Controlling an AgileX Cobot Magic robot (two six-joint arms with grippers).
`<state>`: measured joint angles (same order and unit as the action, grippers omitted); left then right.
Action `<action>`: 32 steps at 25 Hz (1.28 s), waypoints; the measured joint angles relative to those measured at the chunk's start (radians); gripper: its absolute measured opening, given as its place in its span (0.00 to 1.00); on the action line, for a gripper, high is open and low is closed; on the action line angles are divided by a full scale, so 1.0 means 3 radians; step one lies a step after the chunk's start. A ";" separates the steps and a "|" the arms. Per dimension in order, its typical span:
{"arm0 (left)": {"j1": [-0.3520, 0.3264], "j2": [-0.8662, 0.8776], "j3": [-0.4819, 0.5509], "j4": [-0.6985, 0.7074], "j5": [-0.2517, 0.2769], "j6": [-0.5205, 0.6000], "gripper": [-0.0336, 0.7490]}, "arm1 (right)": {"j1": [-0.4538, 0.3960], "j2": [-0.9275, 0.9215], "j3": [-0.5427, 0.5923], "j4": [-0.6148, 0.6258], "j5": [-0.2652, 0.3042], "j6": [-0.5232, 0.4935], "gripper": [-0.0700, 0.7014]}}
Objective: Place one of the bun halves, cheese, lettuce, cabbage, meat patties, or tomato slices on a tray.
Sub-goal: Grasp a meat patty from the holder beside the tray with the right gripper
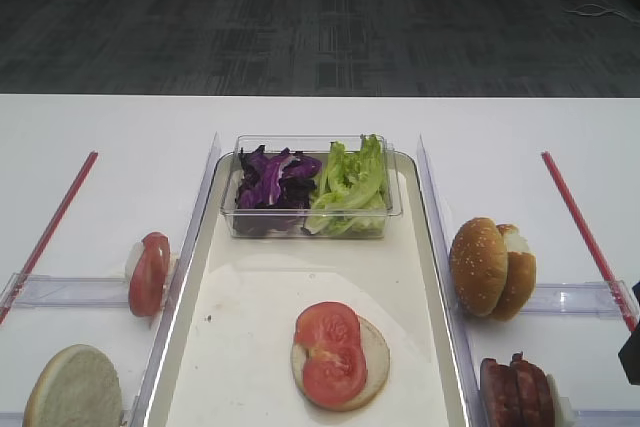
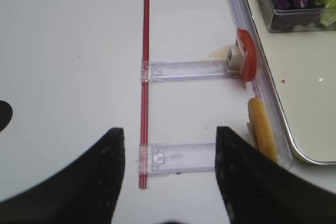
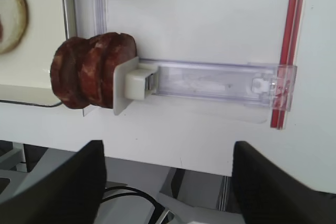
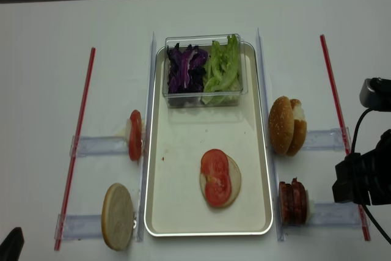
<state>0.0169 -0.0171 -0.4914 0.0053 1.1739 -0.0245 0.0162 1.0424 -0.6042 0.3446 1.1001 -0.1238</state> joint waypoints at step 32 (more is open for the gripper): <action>0.0000 0.0000 0.0000 0.0000 0.0000 -0.0008 0.55 | 0.1865 0.0789 -0.0158 -0.0157 -0.0607 0.1121 0.67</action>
<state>0.0169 -0.0171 -0.4914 0.0053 1.1739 -0.0267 0.5757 1.2791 -0.6517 0.2973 0.9178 0.2125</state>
